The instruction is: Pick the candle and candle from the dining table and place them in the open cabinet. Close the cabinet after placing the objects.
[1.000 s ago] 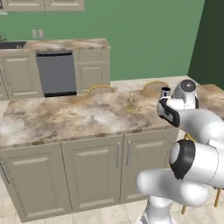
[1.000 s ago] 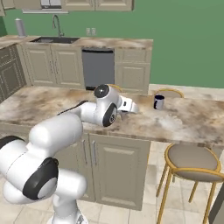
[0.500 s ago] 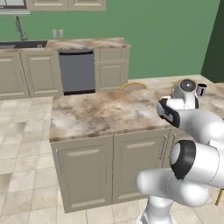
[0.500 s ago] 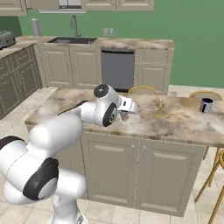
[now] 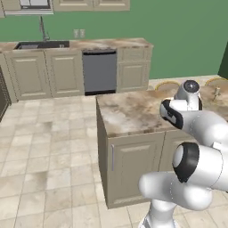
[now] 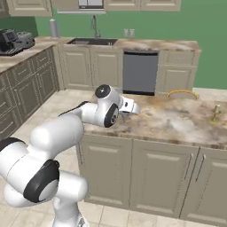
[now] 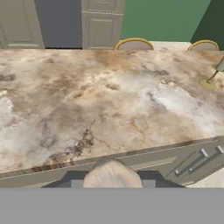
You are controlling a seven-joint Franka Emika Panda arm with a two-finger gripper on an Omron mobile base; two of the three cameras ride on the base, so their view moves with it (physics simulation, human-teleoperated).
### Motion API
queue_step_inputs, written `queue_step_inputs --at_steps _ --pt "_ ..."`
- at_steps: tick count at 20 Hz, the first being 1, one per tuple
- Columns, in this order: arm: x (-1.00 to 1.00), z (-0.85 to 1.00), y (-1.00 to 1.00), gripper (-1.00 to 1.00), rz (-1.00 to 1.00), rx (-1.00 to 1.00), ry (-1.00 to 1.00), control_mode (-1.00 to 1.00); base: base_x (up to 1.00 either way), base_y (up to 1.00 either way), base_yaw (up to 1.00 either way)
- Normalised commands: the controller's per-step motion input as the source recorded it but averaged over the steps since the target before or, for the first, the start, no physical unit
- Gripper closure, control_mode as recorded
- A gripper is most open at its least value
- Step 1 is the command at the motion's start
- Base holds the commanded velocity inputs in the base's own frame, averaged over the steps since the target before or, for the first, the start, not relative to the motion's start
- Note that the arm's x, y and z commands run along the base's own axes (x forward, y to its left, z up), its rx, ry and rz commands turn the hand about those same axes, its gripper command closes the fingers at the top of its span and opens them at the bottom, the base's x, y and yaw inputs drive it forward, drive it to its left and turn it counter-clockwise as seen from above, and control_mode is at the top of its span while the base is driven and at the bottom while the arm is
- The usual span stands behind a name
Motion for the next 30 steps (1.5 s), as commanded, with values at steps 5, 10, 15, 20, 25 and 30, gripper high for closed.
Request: queue_step_inputs --at_steps 5,10,15,20,25,30 --pt "0.0 0.0 0.0 1.0 0.0 0.0 0.0 1.0 0.13 1.0 0.0" --pt "0.0 0.0 0.0 1.0 0.0 0.0 0.0 1.0 0.22 1.0 0.0" --pt "0.0 0.0 0.0 1.0 0.0 0.0 0.0 1.0 0.5 1.0 -0.03" --pt "0.0 0.0 0.0 1.0 0.0 0.0 0.0 1.0 0.96 1.0 -0.11" --pt "0.0 0.0 0.0 1.0 0.0 0.0 0.0 1.0 1.0 0.98 -0.13" --pt "0.0 0.0 0.0 1.0 0.0 0.0 0.0 1.0 1.0 0.39 -0.04"
